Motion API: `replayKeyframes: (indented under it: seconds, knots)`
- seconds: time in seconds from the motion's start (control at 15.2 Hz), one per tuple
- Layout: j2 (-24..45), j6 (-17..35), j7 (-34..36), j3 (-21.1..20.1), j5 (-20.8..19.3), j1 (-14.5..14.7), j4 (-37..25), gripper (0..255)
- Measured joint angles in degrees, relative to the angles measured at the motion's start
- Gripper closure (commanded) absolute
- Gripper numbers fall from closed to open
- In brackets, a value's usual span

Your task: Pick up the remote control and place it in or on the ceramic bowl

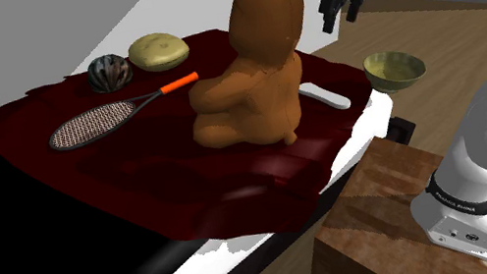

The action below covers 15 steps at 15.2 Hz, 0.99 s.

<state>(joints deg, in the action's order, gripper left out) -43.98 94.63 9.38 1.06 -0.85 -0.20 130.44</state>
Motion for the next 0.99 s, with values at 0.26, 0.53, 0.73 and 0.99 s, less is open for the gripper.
replayKeyframes:
  seconds: [0.26,0.53,0.73,0.99]
  knots:
    - [1.56,2.85,-1.24,1.51,-0.7,-0.6,1.91,0]
    - [4.88,8.5,-2.88,3.77,-1.66,-1.52,5.39,0]
    - [8.21,12.68,-4.51,5.84,-2.42,-2.34,7.05,0]
    - [14.49,19.45,-7.11,8.96,-3.19,-3.39,8.66,0]
